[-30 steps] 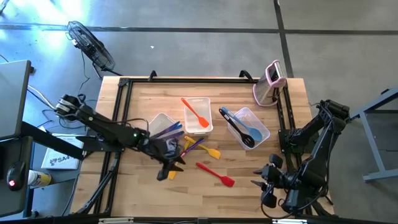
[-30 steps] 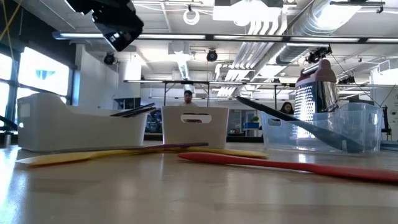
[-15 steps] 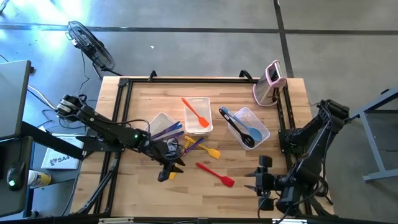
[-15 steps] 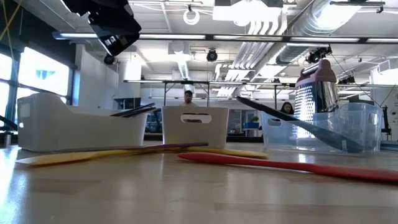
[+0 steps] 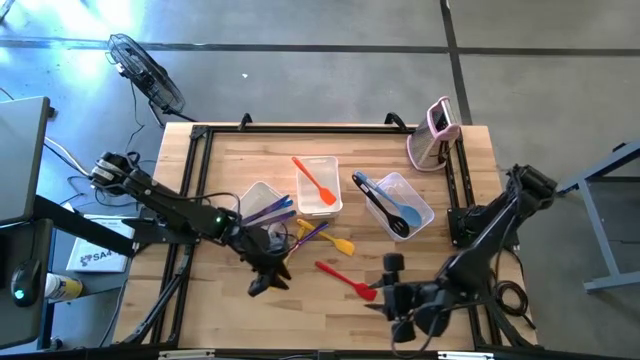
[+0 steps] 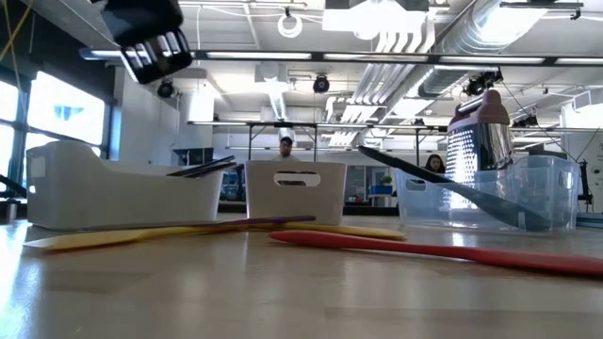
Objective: Pick & Place Kitchen Items
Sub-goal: Put the red spatula into the right white bin
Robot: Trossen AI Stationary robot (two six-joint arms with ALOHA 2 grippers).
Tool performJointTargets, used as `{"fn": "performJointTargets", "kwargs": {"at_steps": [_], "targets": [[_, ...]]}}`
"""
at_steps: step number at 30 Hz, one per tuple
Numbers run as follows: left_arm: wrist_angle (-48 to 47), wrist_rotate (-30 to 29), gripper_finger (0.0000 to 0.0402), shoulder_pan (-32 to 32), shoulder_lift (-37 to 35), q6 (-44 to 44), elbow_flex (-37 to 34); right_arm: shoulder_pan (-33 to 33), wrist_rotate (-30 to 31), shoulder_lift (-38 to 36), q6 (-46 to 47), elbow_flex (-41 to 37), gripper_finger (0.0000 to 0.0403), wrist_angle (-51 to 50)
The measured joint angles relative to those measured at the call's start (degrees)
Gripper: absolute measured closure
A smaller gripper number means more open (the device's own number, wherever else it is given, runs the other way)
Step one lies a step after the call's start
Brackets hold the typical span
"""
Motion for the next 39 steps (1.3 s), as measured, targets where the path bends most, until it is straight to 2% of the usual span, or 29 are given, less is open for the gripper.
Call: {"fn": "performJointTargets", "kwargs": {"at_steps": [4, 8, 11, 19, 22, 28, 32, 39], "targets": [[-0.14, 6.13, 0.0254, -3.49, -0.01, -2.64, 0.0, -2.97, -0.02, 3.82, -5.3, 0.0, 0.0243, 4.53], [-0.52, 7.36, 0.0254, -8.24, -0.01, -3.31, 0.0, -7.5, -2.68, 7.02, -2.33, 0.0, 0.0243, 4.79], [-1.28, 5.25, 0.0254, -11.47, -0.03, -3.26, 0.0, -10.65, -6.15, 10.06, 1.72, 0.0, 0.0243, 4.01], [-5.3, -2.59, 0.0254, -18.65, -0.03, -5.68, 0.0, -15.37, -20.5, 18.65, 14.78, 0.0, 0.0243, -3.46], [-5.74, -4.8, 0.0254, -20.83, -0.03, -7.06, -0.02, -15.55, -26.28, 19.41, 18.23, 0.0, 0.0245, -6.41], [-7.05, -8.37, 0.0254, -23.91, -0.03, -7.6, -0.01, -15.49, -33.12, 19.44, 22.19, 0.02, 0.0262, -9.01], [-8.53, -10.57, 0.0254, -23.78, -0.03, -7.59, -0.02, -15.46, -33.68, 19.93, 22.26, 0.02, 0.0267, -9.39], [-8.31, -12.48, 0.0254, -23.76, -0.03, -7.18, -0.02, -16.03, -30.47, 19.93, 23.03, 0.02, 0.0268, -11.19]]}}
